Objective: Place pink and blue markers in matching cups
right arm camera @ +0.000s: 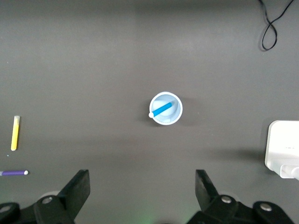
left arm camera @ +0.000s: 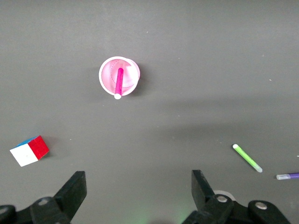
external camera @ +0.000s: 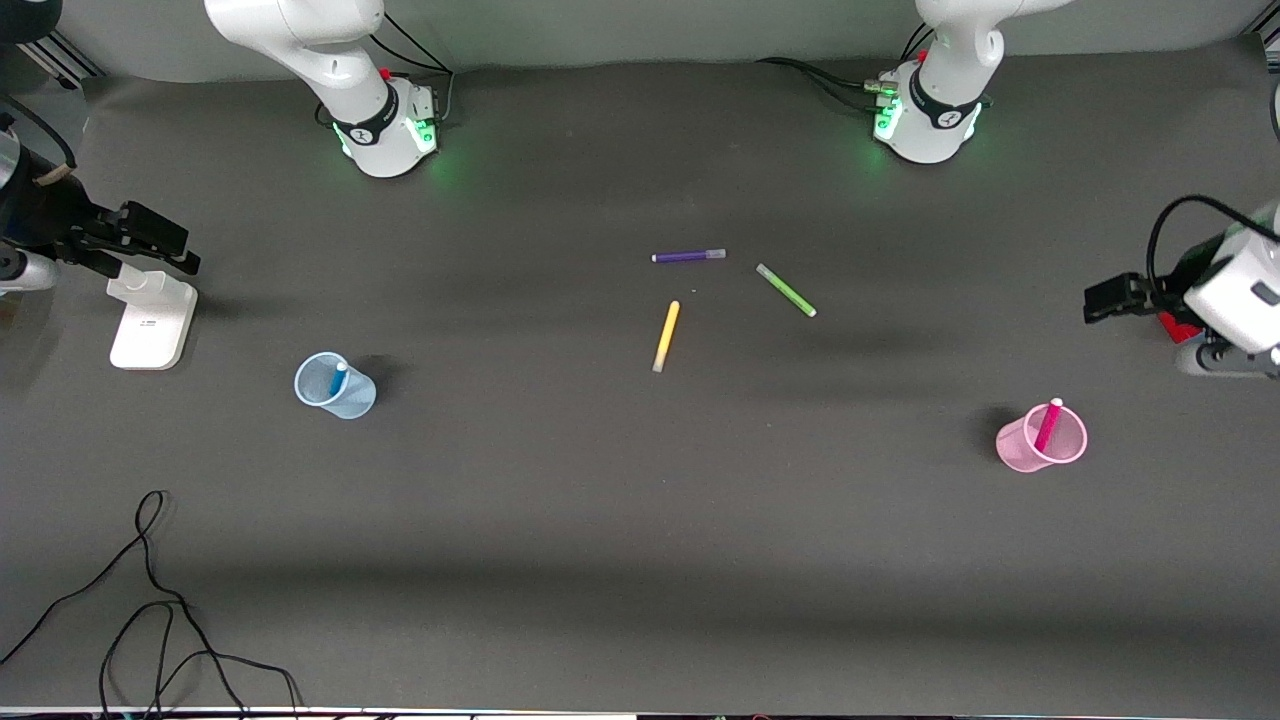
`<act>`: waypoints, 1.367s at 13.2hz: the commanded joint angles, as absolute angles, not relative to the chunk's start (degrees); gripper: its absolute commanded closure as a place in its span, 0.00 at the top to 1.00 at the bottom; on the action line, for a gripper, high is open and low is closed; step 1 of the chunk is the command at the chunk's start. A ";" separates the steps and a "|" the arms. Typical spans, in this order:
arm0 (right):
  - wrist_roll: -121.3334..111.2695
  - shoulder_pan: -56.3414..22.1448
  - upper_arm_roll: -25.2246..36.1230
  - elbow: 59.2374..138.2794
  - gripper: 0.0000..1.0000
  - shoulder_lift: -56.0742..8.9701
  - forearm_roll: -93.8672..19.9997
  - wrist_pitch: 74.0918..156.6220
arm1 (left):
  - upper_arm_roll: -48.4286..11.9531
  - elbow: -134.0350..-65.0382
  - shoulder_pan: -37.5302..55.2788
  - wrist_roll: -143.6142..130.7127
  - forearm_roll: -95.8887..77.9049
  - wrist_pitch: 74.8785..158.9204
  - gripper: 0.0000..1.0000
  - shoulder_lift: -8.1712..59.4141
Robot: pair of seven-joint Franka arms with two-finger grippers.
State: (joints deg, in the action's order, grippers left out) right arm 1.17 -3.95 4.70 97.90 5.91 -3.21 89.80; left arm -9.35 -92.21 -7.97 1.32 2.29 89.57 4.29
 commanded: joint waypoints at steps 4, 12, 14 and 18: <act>0.09 -5.10 7.29 94.40 1.00 3.78 -4.13 86.49 | -2.39 -95.19 0.95 0.70 0.88 90.70 1.00 0.26; 0.17 -3.96 7.21 93.34 1.00 3.69 -5.01 86.48 | -2.02 -95.01 0.53 1.23 -0.97 89.74 1.00 -0.09; 0.09 -3.96 7.21 93.34 1.00 4.04 -5.01 86.48 | -2.02 -95.01 0.53 1.23 -0.97 89.56 1.00 -0.09; 0.79 -4.04 6.86 93.34 1.00 3.87 -5.01 86.40 | -2.02 -95.01 0.53 1.14 -0.97 89.56 1.00 -0.09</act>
State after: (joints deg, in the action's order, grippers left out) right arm 1.17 -4.36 7.18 94.63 4.42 -3.89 87.52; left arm -3.10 -93.30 -0.51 1.27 -0.24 89.53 1.70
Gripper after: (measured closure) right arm 0.000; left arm 0.000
